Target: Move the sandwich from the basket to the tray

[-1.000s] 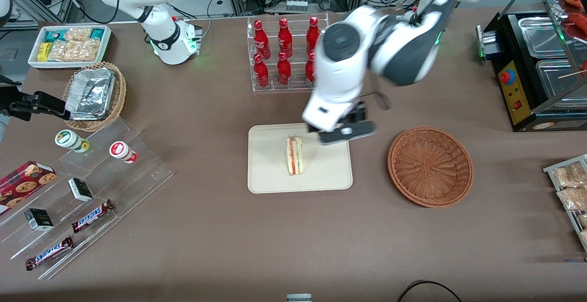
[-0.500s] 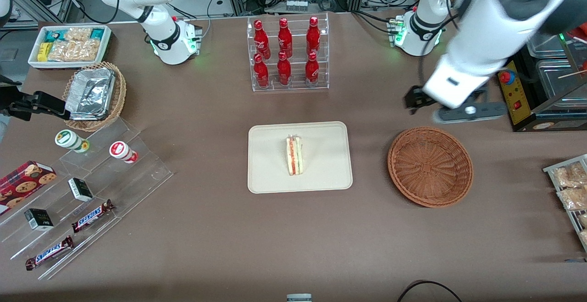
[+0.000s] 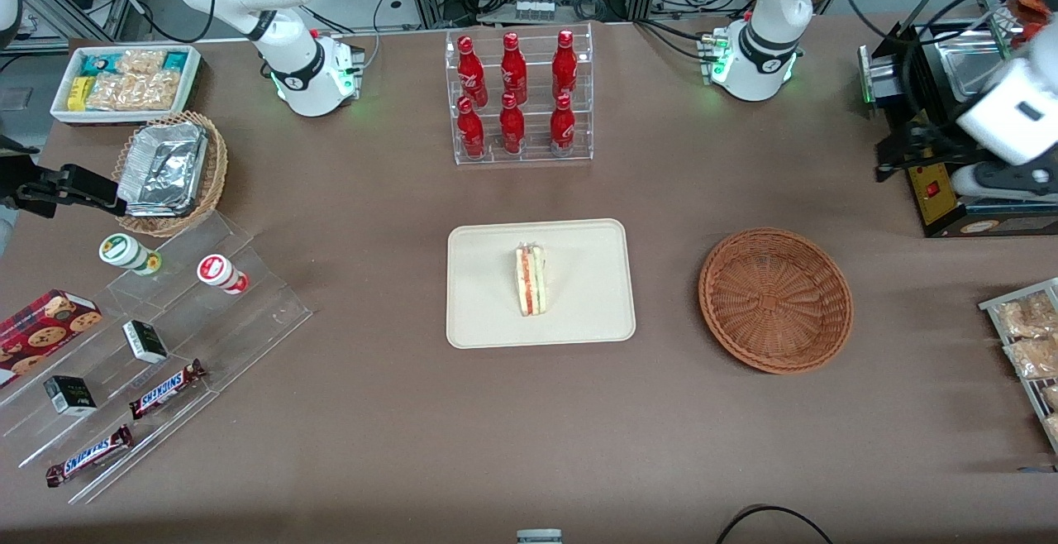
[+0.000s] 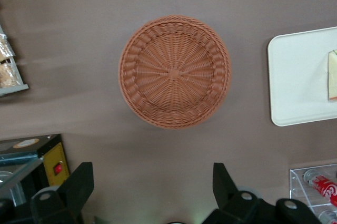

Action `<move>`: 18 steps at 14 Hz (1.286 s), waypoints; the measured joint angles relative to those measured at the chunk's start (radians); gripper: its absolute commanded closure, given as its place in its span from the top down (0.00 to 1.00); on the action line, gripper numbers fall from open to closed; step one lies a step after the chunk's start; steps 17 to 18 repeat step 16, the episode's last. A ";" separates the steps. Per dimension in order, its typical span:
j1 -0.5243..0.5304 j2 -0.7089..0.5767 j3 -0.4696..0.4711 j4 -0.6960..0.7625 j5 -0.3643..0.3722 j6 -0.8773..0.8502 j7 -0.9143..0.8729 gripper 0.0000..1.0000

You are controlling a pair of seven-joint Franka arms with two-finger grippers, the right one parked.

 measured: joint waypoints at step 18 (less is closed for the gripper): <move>0.000 0.027 -0.128 0.057 0.046 0.003 -0.078 1.00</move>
